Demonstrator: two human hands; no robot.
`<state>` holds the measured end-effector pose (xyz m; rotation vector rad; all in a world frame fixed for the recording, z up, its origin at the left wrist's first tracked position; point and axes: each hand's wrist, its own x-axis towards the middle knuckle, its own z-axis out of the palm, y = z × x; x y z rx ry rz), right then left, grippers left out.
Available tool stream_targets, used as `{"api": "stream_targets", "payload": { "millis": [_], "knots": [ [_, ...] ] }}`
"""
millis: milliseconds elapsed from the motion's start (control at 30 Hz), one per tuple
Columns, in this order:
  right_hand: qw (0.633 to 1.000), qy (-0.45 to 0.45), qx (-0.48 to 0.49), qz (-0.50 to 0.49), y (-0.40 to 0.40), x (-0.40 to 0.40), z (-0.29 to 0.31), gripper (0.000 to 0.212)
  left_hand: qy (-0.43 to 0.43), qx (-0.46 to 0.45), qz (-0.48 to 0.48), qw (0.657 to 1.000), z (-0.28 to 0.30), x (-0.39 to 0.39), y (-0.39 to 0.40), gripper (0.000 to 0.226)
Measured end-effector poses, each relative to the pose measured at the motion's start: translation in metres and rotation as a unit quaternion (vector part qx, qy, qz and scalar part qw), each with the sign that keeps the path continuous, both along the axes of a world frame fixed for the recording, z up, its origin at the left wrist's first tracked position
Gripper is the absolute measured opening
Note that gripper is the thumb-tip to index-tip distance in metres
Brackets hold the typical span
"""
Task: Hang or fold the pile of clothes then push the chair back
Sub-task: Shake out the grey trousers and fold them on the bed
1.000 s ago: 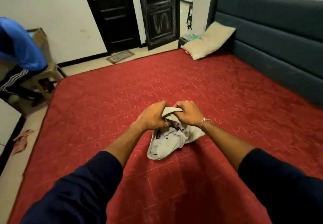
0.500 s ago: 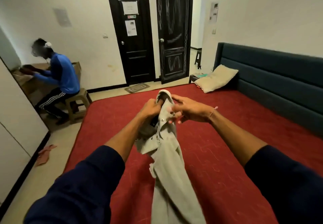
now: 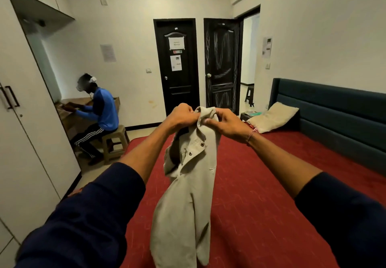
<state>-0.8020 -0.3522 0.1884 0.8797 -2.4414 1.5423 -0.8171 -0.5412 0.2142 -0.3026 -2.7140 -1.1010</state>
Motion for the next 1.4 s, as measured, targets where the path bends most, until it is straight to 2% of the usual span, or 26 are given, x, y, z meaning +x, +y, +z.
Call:
{"api": "stream_targets", "payload": {
  "millis": [67,133,233,300,333,367,467,567,667,733,800,867,933,1067,1133,1267,1333,1400],
  "knots": [
    [0.999,0.034,-0.009,0.022,-0.009,0.006,0.004,0.024,-0.028,0.023,-0.011,0.999,0.005,0.011,-0.014,0.045],
    [0.996,0.076,-0.041,0.023,-0.019,0.009,0.007,0.024,-0.099,0.071,-0.045,0.991,0.001,0.021,-0.032,0.056],
    [0.99,0.097,-0.101,0.003,-0.029,0.009,0.01,0.024,-0.156,0.061,-0.122,0.978,-0.022,0.031,-0.065,0.049],
    [0.987,0.097,-0.127,-0.005,-0.034,0.007,0.011,0.023,-0.137,-0.012,-0.136,0.981,-0.041,0.03,-0.086,0.027],
    [0.987,0.096,-0.132,-0.007,-0.036,0.007,0.011,0.022,-0.107,-0.062,-0.12,0.985,-0.048,0.029,-0.092,0.013],
    [0.987,0.092,-0.132,-0.008,-0.039,0.006,0.012,0.021,-0.073,-0.102,-0.098,0.987,-0.052,0.027,-0.096,0.008],
    [0.987,0.103,-0.118,-0.027,-0.047,0.002,0.011,0.02,0.028,-0.141,0.032,0.989,-0.052,0.021,-0.102,0.013],
    [0.981,0.145,-0.097,-0.081,-0.047,-0.006,0.01,0.021,0.043,-0.101,0.119,0.987,-0.045,0.02,-0.11,0.029],
    [0.972,0.172,-0.076,-0.14,-0.037,-0.01,0.012,0.022,0.034,-0.003,0.119,0.992,-0.041,0.026,-0.118,0.045],
    [0.966,0.193,-0.062,-0.159,-0.032,-0.01,0.013,0.033,0.021,0.043,0.122,0.991,-0.042,0.03,-0.124,0.048],
    [0.964,0.198,-0.057,-0.167,-0.028,-0.01,0.014,0.031,0.013,0.066,0.113,0.991,-0.043,0.032,-0.13,0.047],
    [0.961,0.205,-0.048,-0.177,-0.025,-0.01,0.013,0.021,0.017,0.074,0.096,0.992,-0.04,0.037,-0.137,0.047],
    [0.955,0.218,-0.033,-0.198,-0.023,-0.011,0.012,0.019,-0.008,0.085,0.051,0.995,-0.03,0.043,-0.145,0.045],
    [0.917,0.247,0.038,-0.31,-0.026,-0.011,0.005,0.041,-0.051,-0.02,-0.025,0.998,-0.006,0.054,-0.167,0.053],
    [0.901,0.26,0.055,-0.343,-0.028,-0.008,0.004,0.039,-0.035,-0.056,-0.025,0.998,-0.002,0.054,-0.177,0.044],
    [0.924,0.256,0.03,-0.283,-0.031,-0.01,0.001,0.034,0.108,-0.074,0.025,0.991,-0.008,0.057,-0.184,0.01],
    [0.935,0.243,0.023,-0.257,-0.032,-0.009,-0.001,0.024,0.169,-0.074,0.049,0.982,-0.013,0.062,-0.178,0.017],
    [0.94,0.238,0.029,-0.241,-0.032,-0.007,-0.005,0.022,0.193,-0.048,0.067,0.978,-0.017,0.066,-0.169,0.024]
  ]
}}
